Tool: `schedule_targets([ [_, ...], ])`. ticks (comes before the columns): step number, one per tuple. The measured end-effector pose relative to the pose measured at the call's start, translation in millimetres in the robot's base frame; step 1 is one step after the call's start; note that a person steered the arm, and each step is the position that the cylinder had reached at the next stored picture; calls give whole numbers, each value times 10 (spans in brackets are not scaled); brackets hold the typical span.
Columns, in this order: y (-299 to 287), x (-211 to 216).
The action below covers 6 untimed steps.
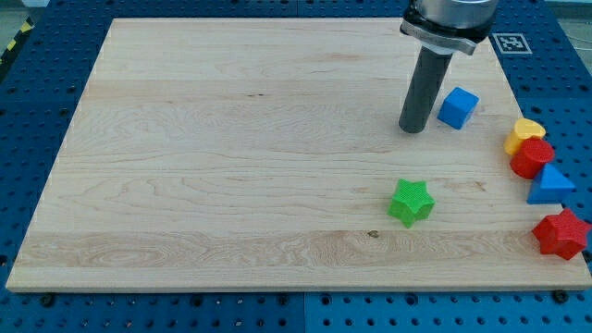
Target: Slight push the blue cube diagonally to the yellow heart
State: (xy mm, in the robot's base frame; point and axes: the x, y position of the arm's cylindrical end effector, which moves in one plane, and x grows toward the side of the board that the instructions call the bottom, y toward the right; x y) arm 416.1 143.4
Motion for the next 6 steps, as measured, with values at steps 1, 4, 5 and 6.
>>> schedule_targets([
  [1, 0, -241],
  [4, 466, -224],
  [5, 253, -191],
  [6, 246, -124],
])
